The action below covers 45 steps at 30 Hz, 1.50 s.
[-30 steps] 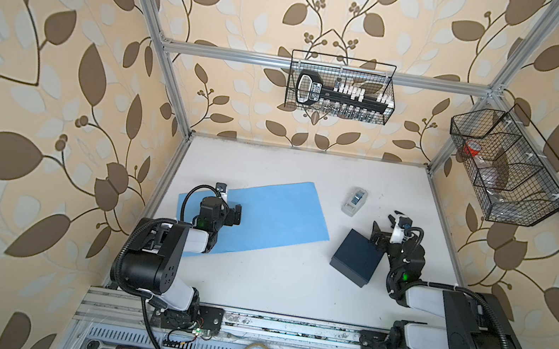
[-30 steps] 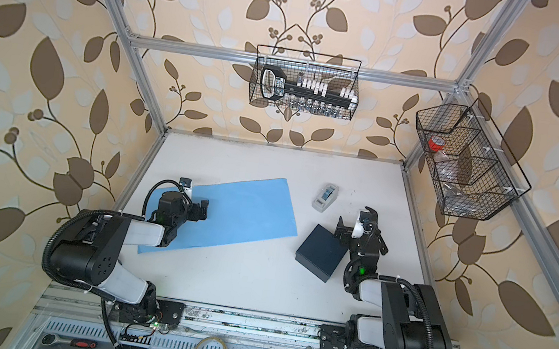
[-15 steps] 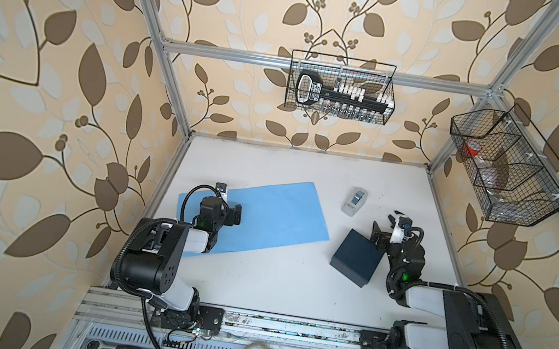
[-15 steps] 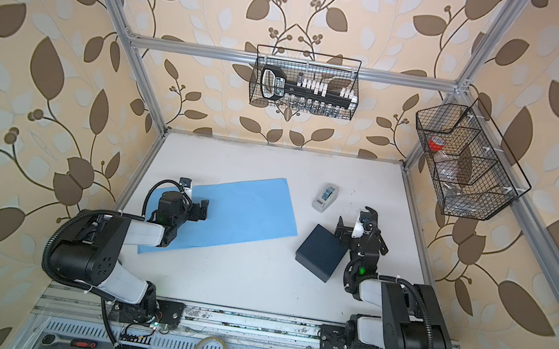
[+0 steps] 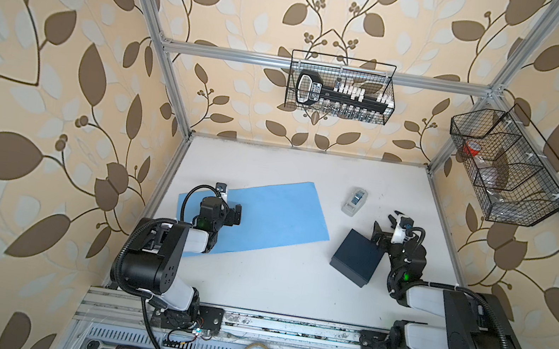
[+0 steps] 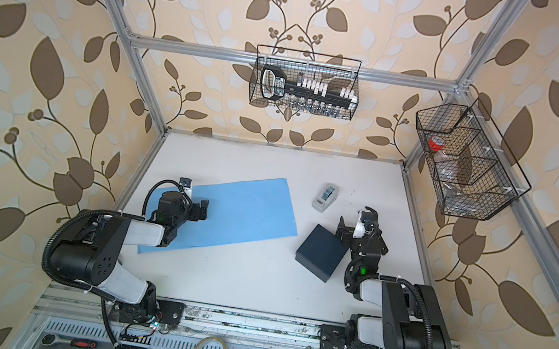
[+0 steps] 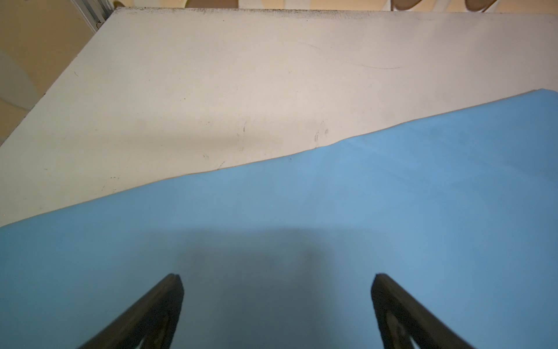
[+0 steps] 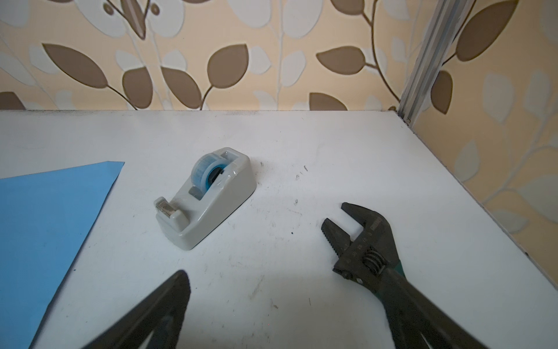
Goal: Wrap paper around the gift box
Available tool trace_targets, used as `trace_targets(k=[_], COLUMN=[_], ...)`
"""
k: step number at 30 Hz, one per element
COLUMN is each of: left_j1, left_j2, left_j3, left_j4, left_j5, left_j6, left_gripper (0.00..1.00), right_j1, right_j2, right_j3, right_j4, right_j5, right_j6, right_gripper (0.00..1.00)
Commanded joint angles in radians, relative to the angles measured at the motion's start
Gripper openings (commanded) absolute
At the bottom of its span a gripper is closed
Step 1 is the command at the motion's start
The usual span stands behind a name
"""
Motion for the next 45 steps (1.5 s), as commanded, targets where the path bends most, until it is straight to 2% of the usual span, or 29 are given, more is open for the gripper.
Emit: trace_targets(k=[1,3,5,7,9,11,12,13,15,16,17,19,21,22,24,26,27,28,31,33,35,38,45], left_j1=[0.006,-0.002,0.0,0.004,0.004,0.004,0.002,0.001,-0.02,-0.053,-0.098,-0.197,-0.257,-0.258,-0.258,-0.242,-0.221,-0.175,-0.015,0.053,0.072,0.073,0.078], left_j2=[-0.06,-0.178,-0.243,-0.273,-0.299,-0.334,-0.353,-0.375,-0.409,-0.428,-0.447,-0.47,-0.459,-0.443,-0.415,-0.391,-0.378,-0.357,-0.282,-0.229,-0.191,-0.153,-0.118], left_j3=[0.009,0.086,0.207,0.258,0.292,0.299,0.288,0.265,0.192,0.166,0.165,0.195,0.223,0.229,0.246,0.259,0.265,0.273,0.288,0.308,0.331,0.35,0.351], left_j4=[0.031,-0.213,-0.493,-0.607,-0.704,-0.752,-0.744,-0.714,-0.614,-0.573,-0.59,-0.701,-0.789,-0.802,-0.838,-0.859,-0.858,-0.859,-0.829,-0.826,-0.835,-0.847,-0.835], left_j5=[-0.033,-0.083,-0.206,-0.209,-0.171,-0.014,0.084,0.213,0.396,0.444,0.438,0.338,0.255,0.252,0.181,0.078,0.062,0.071,0.189,0.211,0.197,0.159,0.108], left_j6=[-0.01,-0.05,-0.226,-0.314,-0.415,-0.494,-0.526,-0.562,-0.642,-0.667,-0.658,-0.6,-0.567,-0.566,-0.573,-0.573,-0.575,-0.586,-0.634,-0.654,-0.649,-0.633,-0.615], left_gripper=[0.99,0.99,0.99,0.99,0.99,0.99,0.99,0.99,0.99,0.99,0.99,0.99,0.99,0.99,0.99,0.99,0.99,0.99,0.97,0.96,0.97,0.97,0.98], right_j1=[0.052,0.091,0.13,0.121,0.093,0.081,0.09,0.125,0.268,0.369,0.465,0.614,0.686,0.716,0.755,0.761,0.758,0.754,0.725,0.688,0.661,0.628,0.598], right_j2=[-0.063,-0.167,-0.281,-0.375,-0.473,-0.532,-0.541,-0.542,-0.522,-0.501,-0.47,-0.393,-0.289,-0.222,-0.079,0.087,0.143,0.213,0.379,0.463,0.513,0.58,0.639], right_j3=[0.011,0.041,0.085,0.113,0.152,0.223,0.25,0.275,0.315,0.346,0.385,0.457,0.522,0.556,0.643,0.76,0.801,0.853,0.982,1.057,1.106,1.16,1.174], right_j4=[-0.016,-0.159,-0.314,-0.438,-0.586,-0.793,-0.847,-0.886,-0.951,-0.991,-1.057,-1.153,-1.185,-1.176,-1.167,-1.193,-1.202,-1.215,-1.251,-1.293,-1.33,-1.392,-1.418], right_j5=[0.133,0.222,0.315,0.339,0.301,0.189,0.103,0.005,-0.035,-0.007,0.074,0.198,0.17,0.138,0.097,0.058,0.06,0.064,0.084,0.082,0.115,0.106,0.096], right_j6=[-0.025,-0.035,-0.01,0.136,0.294,0.43,0.444,0.445,0.446,0.419,0.393,0.365,0.349,0.34,0.321,0.305,0.305,0.297,0.29,0.294,0.288,0.273,0.271], right_gripper=[1.0,1.0,1.0,1.0,0.99,0.96,0.94,0.92,0.91,0.91,0.91,0.92,0.9,0.9,0.89,0.83,0.82,0.81,0.79,0.77,0.78,0.79,0.79])
